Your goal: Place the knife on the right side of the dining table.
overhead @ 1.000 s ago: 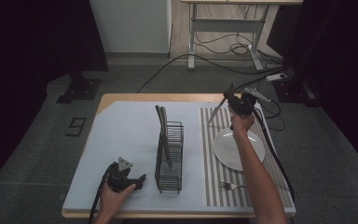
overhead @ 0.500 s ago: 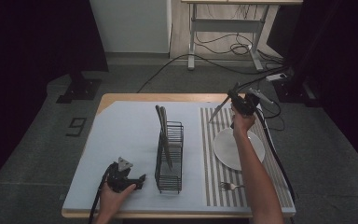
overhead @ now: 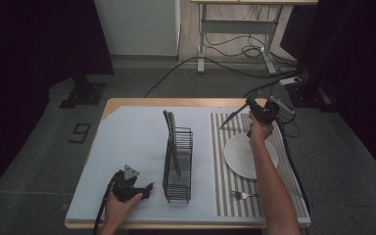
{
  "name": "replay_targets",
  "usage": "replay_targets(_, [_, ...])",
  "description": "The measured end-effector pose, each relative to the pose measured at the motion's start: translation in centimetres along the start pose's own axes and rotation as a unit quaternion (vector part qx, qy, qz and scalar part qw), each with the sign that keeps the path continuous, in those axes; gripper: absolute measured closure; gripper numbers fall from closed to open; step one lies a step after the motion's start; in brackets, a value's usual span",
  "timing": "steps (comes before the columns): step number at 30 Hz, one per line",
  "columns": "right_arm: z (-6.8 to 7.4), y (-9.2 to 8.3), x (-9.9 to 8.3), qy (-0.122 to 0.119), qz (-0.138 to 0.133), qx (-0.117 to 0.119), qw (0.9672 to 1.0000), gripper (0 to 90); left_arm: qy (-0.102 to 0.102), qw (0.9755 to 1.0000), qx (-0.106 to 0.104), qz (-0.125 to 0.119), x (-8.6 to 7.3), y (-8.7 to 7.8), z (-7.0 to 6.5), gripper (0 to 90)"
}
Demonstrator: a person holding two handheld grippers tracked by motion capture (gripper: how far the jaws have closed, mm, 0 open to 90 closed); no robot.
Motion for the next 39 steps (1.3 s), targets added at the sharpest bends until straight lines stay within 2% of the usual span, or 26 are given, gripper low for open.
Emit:
replay_targets(7, [-1.5, -0.2, -0.2, 0.009, 0.006, -0.020, 0.9997, 80.2, 0.000, 1.0000, 0.000, 0.000, 0.0, 0.0, 0.0, 10.6])
replay_targets(18, [-3.5, -0.4, -0.8, 0.031, 0.015, -0.035, 0.9988, 78.3, 0.000, 1.0000, 0.000, 0.000, 0.0, 0.0, 0.0, 10.6])
replay_targets(22, [-4.3, -0.4, -1.1, 0.049, 0.019, -0.036, 0.9979, 77.9, 0.000, 1.0000, 0.000, 0.000, 0.0, 0.0, 0.0, 10.6])
replay_targets(31, [-5.3, -0.4, -1.5, 0.064, 0.028, -0.043, 0.9966, 77.0, 0.000, 1.0000, 0.000, 0.000, 0.0, 0.0, 0.0, 10.6])
replay_targets(32, [-5.5, -0.4, -1.6, 0.072, 0.029, -0.044, 0.9960, 77.0, 0.000, 1.0000, 0.000, 0.000, 0.0, 0.0, 0.0, 10.6])
replay_targets(39, [-6.2, -0.4, -1.9, 0.092, 0.029, -0.038, 0.9946, 77.0, 0.000, 1.0000, 0.000, 0.000, 0.0, 0.0, 0.0, 10.6])
Point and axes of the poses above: each handheld gripper's, and its own axes: y roughly forward along the jaws, x roughly out of its top, z roughly to its left, the point moved 9 cm from there along y, roughly forward along the jaws, and after that the axes turned 7 degrees about z, right-handed, at the moved point
